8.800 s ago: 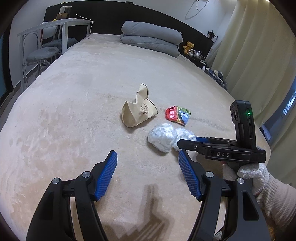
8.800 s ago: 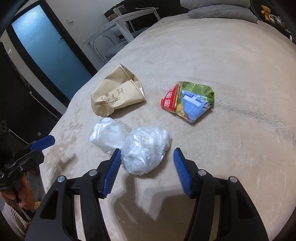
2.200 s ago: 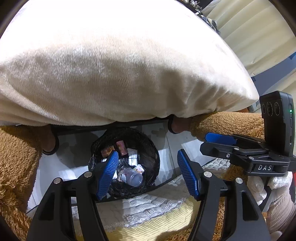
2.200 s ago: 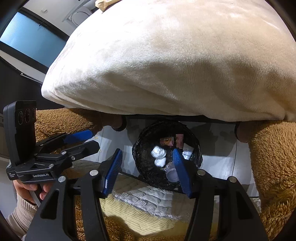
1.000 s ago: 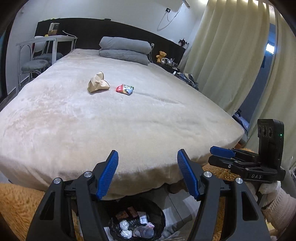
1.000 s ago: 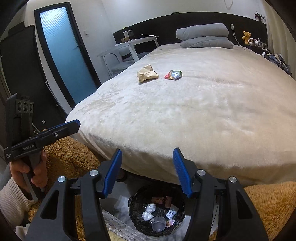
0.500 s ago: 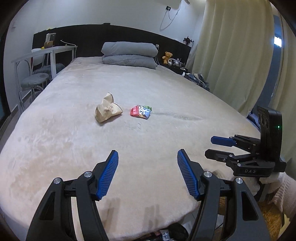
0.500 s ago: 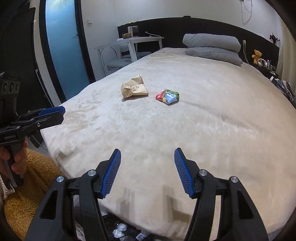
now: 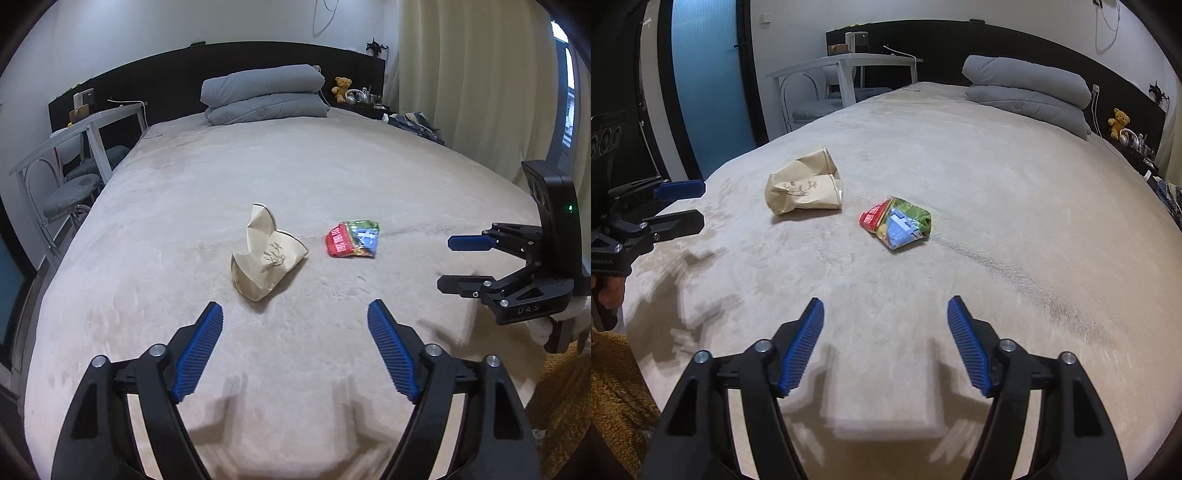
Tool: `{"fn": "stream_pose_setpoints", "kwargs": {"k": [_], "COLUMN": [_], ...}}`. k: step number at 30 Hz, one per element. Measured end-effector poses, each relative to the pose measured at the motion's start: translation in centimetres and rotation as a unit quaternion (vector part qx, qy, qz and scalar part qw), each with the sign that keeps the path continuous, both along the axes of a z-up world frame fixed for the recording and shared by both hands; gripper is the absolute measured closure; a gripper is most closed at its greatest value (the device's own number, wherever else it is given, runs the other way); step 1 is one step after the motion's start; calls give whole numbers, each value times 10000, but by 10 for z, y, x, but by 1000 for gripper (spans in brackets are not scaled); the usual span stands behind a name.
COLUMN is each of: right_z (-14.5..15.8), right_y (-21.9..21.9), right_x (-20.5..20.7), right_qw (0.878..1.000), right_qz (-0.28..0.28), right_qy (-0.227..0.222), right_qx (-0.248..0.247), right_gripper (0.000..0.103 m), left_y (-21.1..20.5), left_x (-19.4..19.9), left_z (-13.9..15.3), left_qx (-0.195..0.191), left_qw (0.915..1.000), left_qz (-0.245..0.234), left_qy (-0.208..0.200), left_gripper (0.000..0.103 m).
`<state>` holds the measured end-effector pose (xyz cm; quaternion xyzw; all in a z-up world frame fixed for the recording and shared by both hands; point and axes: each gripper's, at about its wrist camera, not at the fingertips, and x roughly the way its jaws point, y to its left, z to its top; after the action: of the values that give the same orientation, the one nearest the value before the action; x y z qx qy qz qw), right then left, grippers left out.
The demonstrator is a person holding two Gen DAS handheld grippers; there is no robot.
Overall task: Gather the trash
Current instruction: 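Raise both open tools back toward the paper bag and wrapper on the bed, then grasp the brown paper bag with the left tool while the right tool grasps the red-green wrapper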
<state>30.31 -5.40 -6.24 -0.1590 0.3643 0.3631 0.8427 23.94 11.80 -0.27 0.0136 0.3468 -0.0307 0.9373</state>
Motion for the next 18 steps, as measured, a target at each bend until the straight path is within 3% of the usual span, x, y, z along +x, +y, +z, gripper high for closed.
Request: {"fn": "stream_pose_setpoints", "kwargs": {"k": [5, 18], "right_z": [-9, -26], "right_y": [18, 64], "right_x": [27, 76], "right_qw": [9998, 9986], "right_qz": [105, 286], "right_qy": [-133, -217], "right_qx": [-125, -380], "right_gripper": [20, 19], "left_y": [5, 8], "left_x": [30, 81], "left_z": [-17, -47], "left_qx": [290, 1005], "left_qw": [9994, 9938], "left_qz": [-173, -357], "left_qy": [90, 307], "left_gripper": [22, 22]}}
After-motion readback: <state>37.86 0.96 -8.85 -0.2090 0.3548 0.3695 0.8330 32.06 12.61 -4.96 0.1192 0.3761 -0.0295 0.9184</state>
